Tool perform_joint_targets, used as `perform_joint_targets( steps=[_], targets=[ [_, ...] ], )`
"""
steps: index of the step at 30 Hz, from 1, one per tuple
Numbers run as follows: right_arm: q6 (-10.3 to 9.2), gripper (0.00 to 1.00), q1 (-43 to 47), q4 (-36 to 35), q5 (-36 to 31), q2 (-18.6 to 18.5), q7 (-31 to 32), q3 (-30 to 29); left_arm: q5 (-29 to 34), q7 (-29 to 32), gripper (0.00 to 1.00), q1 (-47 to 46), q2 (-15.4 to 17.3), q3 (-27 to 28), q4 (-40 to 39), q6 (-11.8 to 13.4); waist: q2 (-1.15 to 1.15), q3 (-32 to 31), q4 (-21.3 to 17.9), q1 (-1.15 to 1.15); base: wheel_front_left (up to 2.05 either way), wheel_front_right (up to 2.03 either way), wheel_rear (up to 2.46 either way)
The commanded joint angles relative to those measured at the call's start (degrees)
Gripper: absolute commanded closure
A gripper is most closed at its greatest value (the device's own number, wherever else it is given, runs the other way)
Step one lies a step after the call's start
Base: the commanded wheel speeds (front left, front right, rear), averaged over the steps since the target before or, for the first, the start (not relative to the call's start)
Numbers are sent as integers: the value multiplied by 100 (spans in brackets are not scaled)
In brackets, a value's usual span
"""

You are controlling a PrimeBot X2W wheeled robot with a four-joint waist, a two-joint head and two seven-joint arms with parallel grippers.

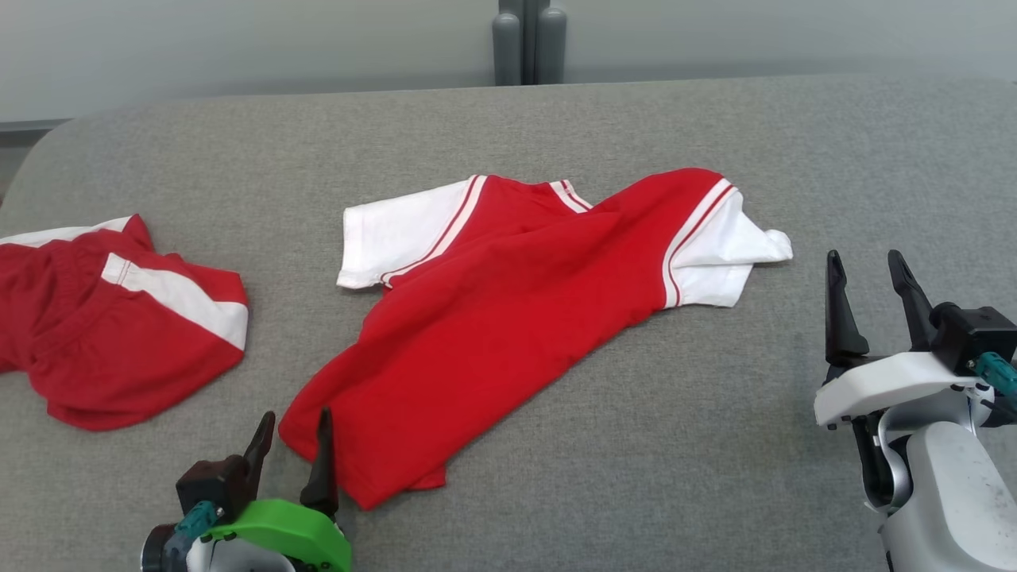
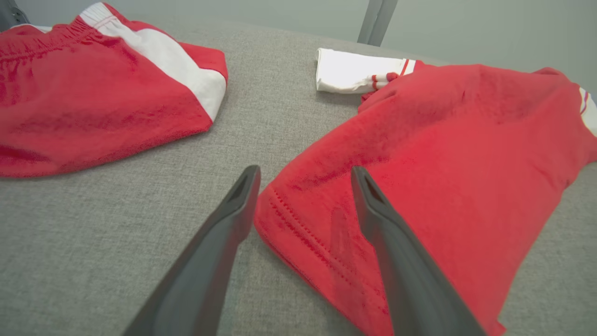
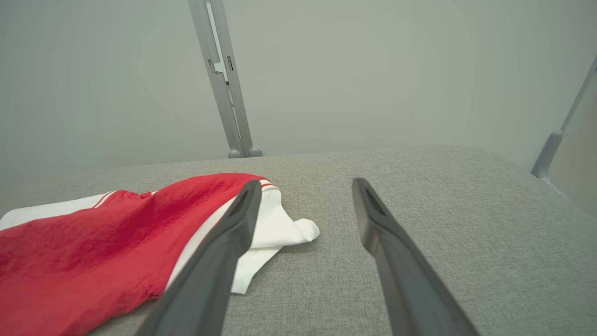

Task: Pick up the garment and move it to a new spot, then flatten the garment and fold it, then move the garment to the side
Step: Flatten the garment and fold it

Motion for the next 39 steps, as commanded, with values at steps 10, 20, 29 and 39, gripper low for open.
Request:
perform_joint_targets(
  steps=[10, 20, 29, 39],
  targets=[
    [-6, 0, 59, -134, 90, -40, -20, 184, 76, 1, 0, -205, 18, 418, 601, 17, 0, 163, -362, 0, 0, 0, 0],
    [-6, 0, 49, -119, 149, 9, -20, 285, 308, 1, 100, -481, 20, 503, 699, -39, 0, 167, -337, 0, 0, 0, 0],
    [-6, 0, -73, -148, 229, 82, -20, 279, 741, 0, 100, -1212, 203, 595, -250, -92, 0, 347, -363, 0, 0, 0, 0],
    [-6, 0, -407, -236, 255, 179, -20, 409, 1011, 1, 100, -2717, 815, 825, 221, -87, 0, 1014, -951, 0, 0, 0, 0]
  ],
)
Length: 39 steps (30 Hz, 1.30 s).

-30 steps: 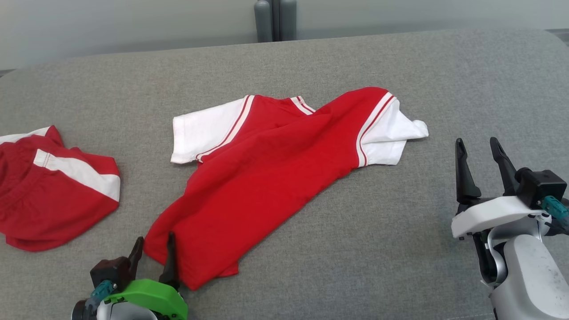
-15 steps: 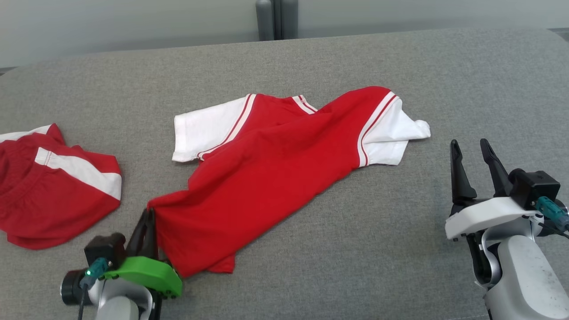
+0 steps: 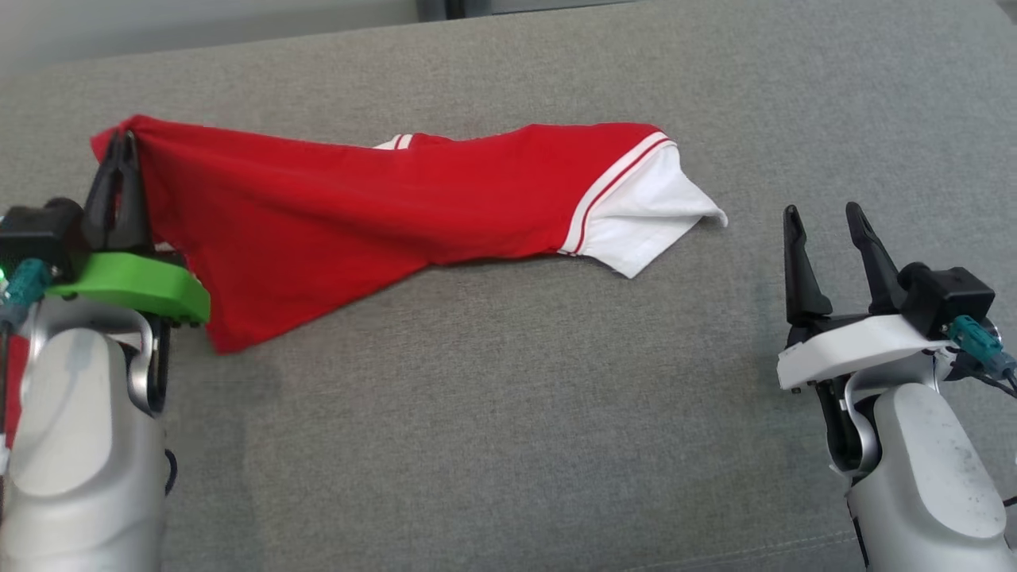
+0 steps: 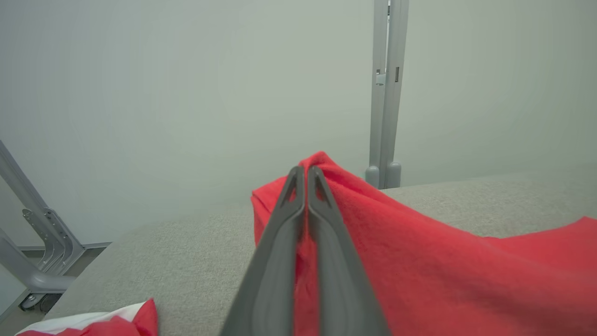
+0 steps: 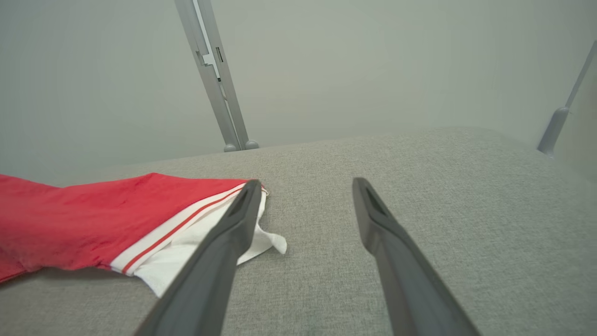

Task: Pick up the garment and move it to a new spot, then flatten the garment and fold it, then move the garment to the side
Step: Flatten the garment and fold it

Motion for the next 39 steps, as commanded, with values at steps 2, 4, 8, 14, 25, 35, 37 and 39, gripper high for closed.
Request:
perform_joint_targets(
  steps=[2, 4, 8, 14, 25, 35, 37, 39],
  targets=[
    [-6, 0, -65, -36, 48, 13, -19, -3, 64, 1, 100, -207, 57, 55, 170, 30, 0, 423, -422, 0, 0, 0, 0],
    [-6, 0, -99, -56, 33, 34, -19, -13, 78, 1, 9, -394, 82, 140, 481, 96, 0, 518, -532, 0, 0, 0, 0],
    [-6, 0, -114, -76, 57, 69, -19, -34, 54, 0, 0, -555, 52, 305, 779, 179, 0, 579, -638, 0, 0, 0, 0],
    [-6, 0, -4, -65, 57, 114, -19, -107, 47, -1, 0, 0, -239, 483, 564, 191, 0, 400, -454, 0, 0, 0, 0],
    [-6, 0, -20, 1, 103, 140, -20, 32, -171, 0, 0, 1246, -762, 685, 216, 65, 0, 190, -68, 0, 0, 0, 0],
    [-6, 0, 19, -50, 49, 95, -19, 20, -250, 0, 11, 1292, -808, 706, 760, 61, 0, 220, -231, 0, 0, 0, 0],
    [-6, 0, 31, -44, 46, 85, -19, 10, -309, 0, 66, 1252, -807, 689, 830, 51, 0, 208, -263, 0, 0, 0, 0],
    [-6, 0, 39, -28, 48, 79, -20, -3, -368, 4, 100, 1248, -808, 660, 955, 46, 0, 185, -281, 0, 0, 0, 0]
  ],
)
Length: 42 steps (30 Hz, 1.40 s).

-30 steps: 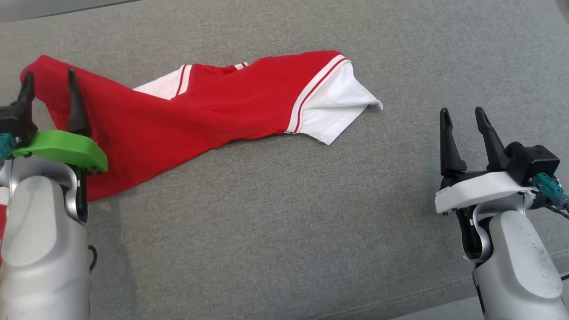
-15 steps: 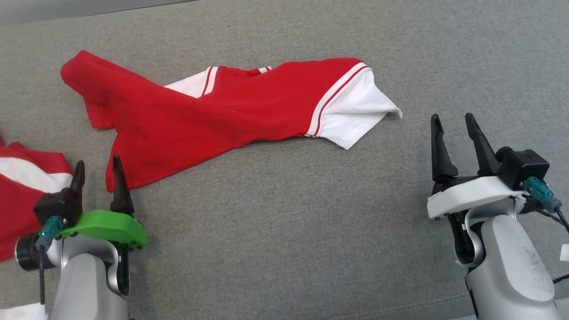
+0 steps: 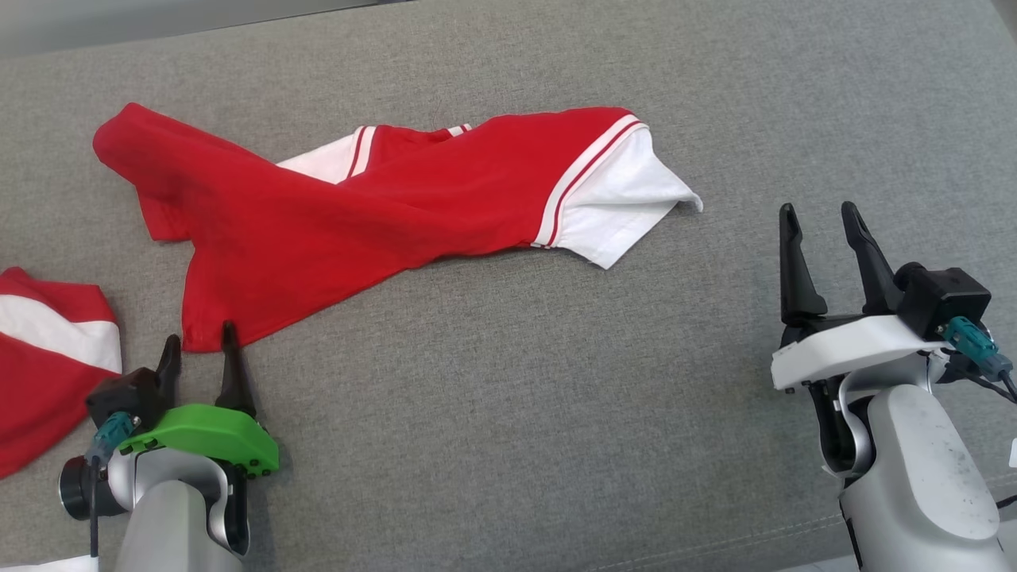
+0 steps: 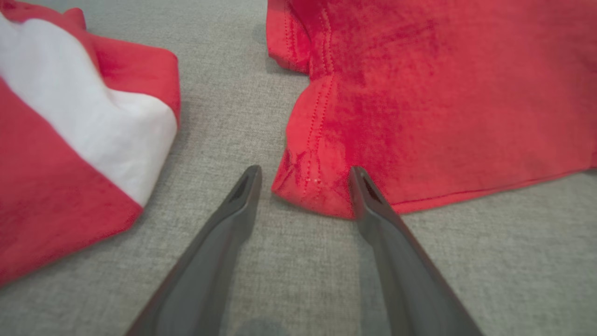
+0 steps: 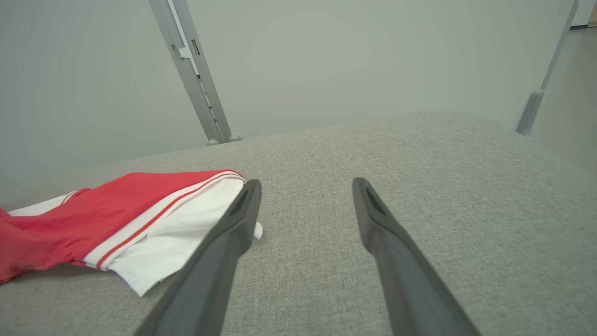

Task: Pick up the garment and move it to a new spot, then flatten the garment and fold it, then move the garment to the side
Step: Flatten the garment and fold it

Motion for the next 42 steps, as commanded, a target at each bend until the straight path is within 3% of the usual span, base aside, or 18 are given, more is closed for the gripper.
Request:
perform_joint_targets(
  steps=[1, 13, 23, 24, 25, 33, 42],
  targets=[
    [-6, 0, 59, 13, -32, -18, -19, -27, -50, 8, 100, -36, 15, -23, 99, -28, 0, -47, -17, 0, 0, 0, 0],
    [-6, 0, 373, 268, 1, 11, -19, -110, -389, 5, 100, 635, 19, -293, -222, 33, 0, -684, 382, 0, 0, 0, 0],
    [-6, 0, 639, 659, -35, -64, -19, 72, -734, 4, 100, 1326, 18, -715, -559, 316, 0, -995, 877, 0, 0, 0, 0],
    [-6, 0, 642, 691, -55, -72, -19, 108, -742, 5, 67, 1335, 20, -739, -584, 330, 0, -975, 917, 0, 0, 0, 0],
    [-6, 0, 633, 728, -63, -83, -19, 154, -739, 5, 0, 1329, 19, -776, -611, 332, 0, -952, 955, 0, 0, 0, 0],
    [-6, 0, 313, 1240, -273, -346, -19, 611, -675, 5, 0, 1121, 15, -1059, -945, 294, 0, -666, 1263, 0, 0, 0, 0],
    [-6, 0, 23, 1743, -520, -502, -19, 726, -826, 5, 0, 1061, 17, -1243, -1118, 327, 0, -431, 1551, 0, 0, 0, 0]
  ],
)
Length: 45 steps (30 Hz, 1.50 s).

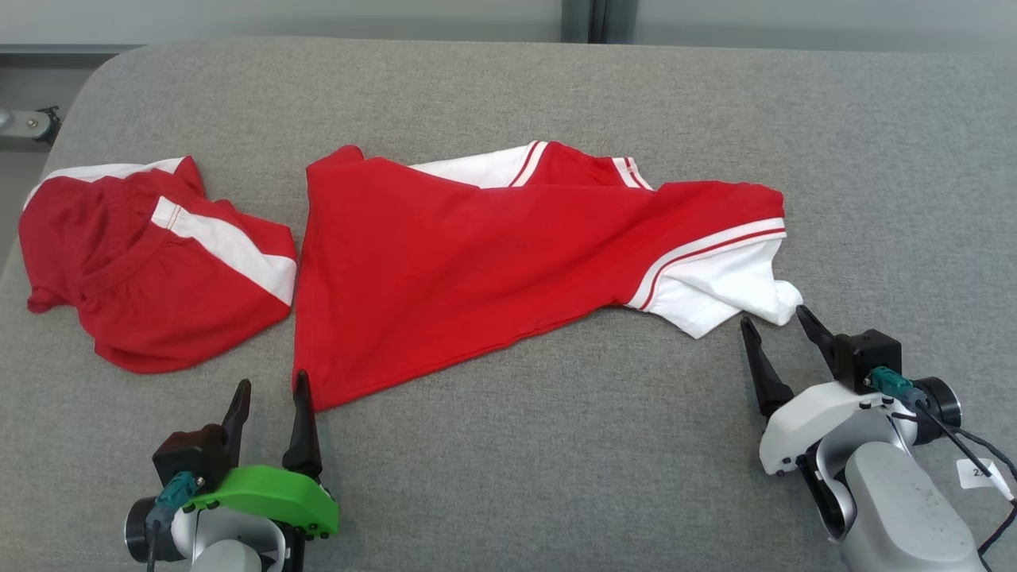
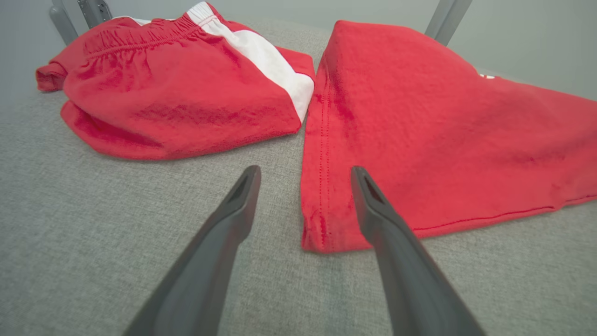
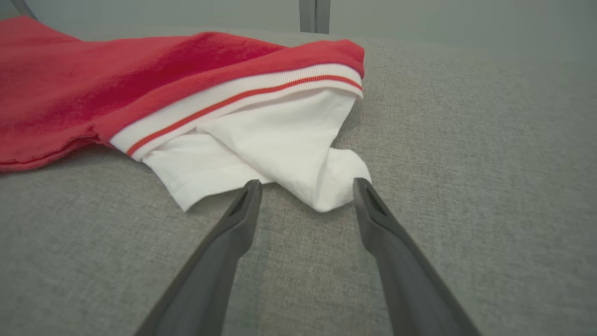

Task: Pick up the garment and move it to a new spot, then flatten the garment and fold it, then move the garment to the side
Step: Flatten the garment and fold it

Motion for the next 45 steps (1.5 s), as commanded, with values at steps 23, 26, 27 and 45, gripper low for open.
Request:
perform_joint_targets(
  steps=[23, 26, 27, 45],
  targets=[
    [-6, 100, 128, -73, 1638, -18, -19, 526, 108, 1, 0, 164, 22, -14, -160, -93, 0, -390, -711, 0, 0, 0, 0],
    [-6, 100, 189, -261, 2571, -91, -18, 957, 57, 1, 0, 255, 24, -44, -145, -60, 0, -545, -981, 0, 0, 0, 0],
    [-6, 100, 197, -341, 2896, -165, 27, 1098, 50, 1, 0, 292, 24, -55, -131, -53, 0, -586, -1066, 0, 0, 0, 0],
    [-2, 0, -13, 44, 2781, -889, -16, 772, -16, 2, 0, 438, 22, -281, 47, 1, 0, -663, -1178, 0, 0, 0, 0]
  ],
)
